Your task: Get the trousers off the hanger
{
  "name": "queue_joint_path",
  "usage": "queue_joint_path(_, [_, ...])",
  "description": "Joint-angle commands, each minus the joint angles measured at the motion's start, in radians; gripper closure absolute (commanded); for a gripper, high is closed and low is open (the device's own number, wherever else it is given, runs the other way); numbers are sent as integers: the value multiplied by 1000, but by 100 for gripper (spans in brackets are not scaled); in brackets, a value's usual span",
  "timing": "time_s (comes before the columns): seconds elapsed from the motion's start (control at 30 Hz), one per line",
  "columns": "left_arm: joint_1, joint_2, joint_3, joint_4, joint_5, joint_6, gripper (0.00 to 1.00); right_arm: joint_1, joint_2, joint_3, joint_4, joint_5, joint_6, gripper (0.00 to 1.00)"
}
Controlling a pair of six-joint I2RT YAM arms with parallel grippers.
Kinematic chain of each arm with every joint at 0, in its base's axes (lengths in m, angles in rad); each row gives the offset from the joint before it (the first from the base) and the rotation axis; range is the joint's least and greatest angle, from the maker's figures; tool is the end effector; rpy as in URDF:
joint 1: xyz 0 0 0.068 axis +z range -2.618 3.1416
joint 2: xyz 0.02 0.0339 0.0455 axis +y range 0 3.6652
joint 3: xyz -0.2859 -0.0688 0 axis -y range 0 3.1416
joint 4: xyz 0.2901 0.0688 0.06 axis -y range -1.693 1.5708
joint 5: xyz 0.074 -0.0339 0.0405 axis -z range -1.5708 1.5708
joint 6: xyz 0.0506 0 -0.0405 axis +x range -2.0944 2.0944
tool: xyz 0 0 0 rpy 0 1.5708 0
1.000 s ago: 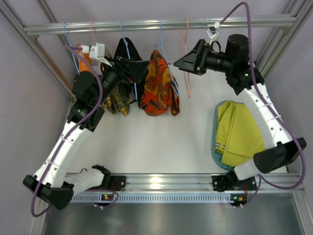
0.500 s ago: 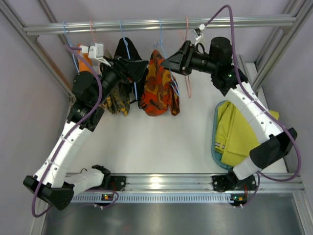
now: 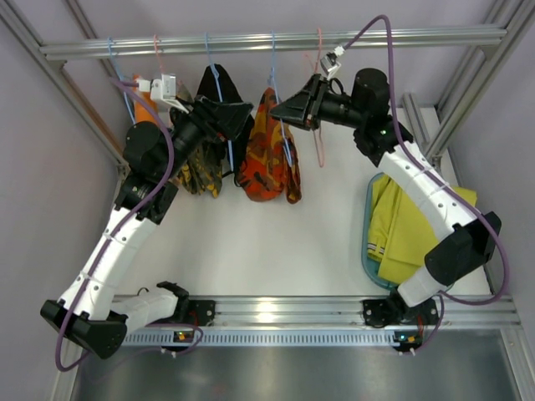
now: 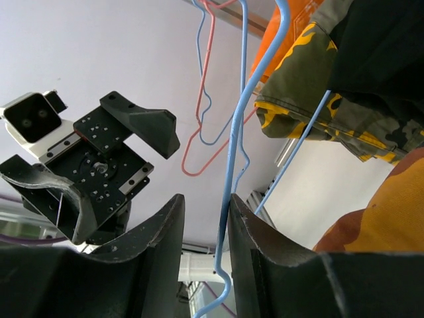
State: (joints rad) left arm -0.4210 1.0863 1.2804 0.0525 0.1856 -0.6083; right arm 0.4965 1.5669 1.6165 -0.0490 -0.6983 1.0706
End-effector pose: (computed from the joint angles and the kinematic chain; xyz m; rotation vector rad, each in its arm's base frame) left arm 0.2516 -0.1229 0.5115 0.0352 1.3970 -0.9886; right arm 0.3524 0.2279 0.4738 -0.1168 1.8728 1.6998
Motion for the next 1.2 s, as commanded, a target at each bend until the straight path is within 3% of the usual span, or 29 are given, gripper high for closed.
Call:
queue_joint_path(0.0, [7,-16,-6,58,5,-10,2,16,12,2,109,-23,55,67])
queue_joint_path(0.23, [13,-19,-13,58,5,-15,2,16,31,3,141,-23,78,72])
queue_joint_path(0.4, [16,-16,-18,58,5,-22,2,16,39,26,158,-27,77,100])
queue_joint_path(0.87, [16,-12,-10,58,11,-18,2,14,-42,88,488,16,12,100])
queue_joint_path(1.17, [16,-14,-13,58,12,-15,2,16,-65,76,558,49,-90,100])
